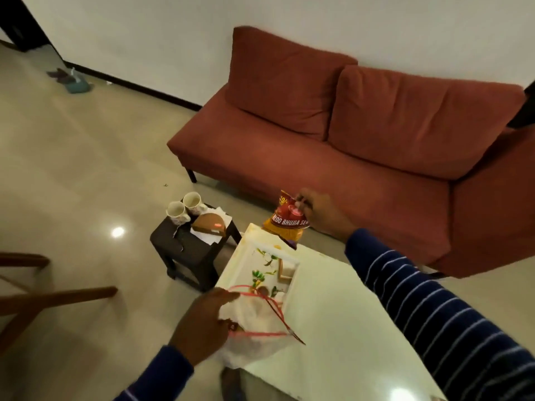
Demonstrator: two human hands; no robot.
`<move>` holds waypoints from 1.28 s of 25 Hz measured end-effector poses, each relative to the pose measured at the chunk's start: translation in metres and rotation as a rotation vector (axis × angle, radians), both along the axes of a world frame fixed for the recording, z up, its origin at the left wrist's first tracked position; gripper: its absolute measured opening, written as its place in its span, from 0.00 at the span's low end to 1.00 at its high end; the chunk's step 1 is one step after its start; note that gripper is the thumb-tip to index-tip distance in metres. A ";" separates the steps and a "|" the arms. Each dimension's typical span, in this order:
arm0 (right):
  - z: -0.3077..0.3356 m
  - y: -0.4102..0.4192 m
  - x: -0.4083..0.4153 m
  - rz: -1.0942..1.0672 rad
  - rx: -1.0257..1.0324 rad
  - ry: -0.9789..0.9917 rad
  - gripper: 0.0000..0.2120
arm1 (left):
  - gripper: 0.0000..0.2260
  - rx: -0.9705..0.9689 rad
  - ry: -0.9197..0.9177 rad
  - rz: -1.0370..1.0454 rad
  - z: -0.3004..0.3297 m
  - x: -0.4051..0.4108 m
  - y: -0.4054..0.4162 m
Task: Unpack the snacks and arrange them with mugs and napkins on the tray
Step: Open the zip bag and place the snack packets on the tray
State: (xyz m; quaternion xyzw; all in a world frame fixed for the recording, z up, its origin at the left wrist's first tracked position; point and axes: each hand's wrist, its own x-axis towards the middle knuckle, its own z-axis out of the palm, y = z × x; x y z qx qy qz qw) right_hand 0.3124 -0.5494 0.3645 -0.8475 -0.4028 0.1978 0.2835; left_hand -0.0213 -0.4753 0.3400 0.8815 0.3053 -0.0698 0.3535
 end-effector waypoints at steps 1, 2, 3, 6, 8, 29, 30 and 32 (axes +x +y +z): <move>-0.036 0.018 -0.001 -0.019 -0.044 0.038 0.03 | 0.21 -0.022 0.026 0.007 -0.016 -0.009 0.008; -0.071 0.034 0.000 -0.033 -0.083 0.065 0.03 | 0.21 -0.035 0.060 0.007 -0.030 -0.015 0.016; -0.105 0.050 0.002 -0.041 -0.119 0.084 0.03 | 0.21 -0.043 0.086 0.003 -0.043 -0.020 0.023; -0.198 0.081 0.006 -0.072 -0.181 0.133 0.04 | 0.21 -0.109 0.128 0.017 -0.071 -0.031 0.041; -0.258 0.099 0.008 -0.064 -0.210 0.152 0.07 | 0.22 -0.148 0.180 0.010 -0.088 -0.032 0.056; -0.192 0.038 -0.087 -0.231 0.294 0.625 0.05 | 0.28 -0.312 0.065 0.098 -0.158 0.039 0.070; -0.178 0.030 -0.101 -0.158 0.295 0.696 0.05 | 0.29 -0.307 0.056 0.088 -0.159 0.041 0.069; -0.176 0.027 -0.119 0.010 0.149 0.687 0.07 | 0.30 -0.274 0.027 0.077 -0.160 0.045 0.066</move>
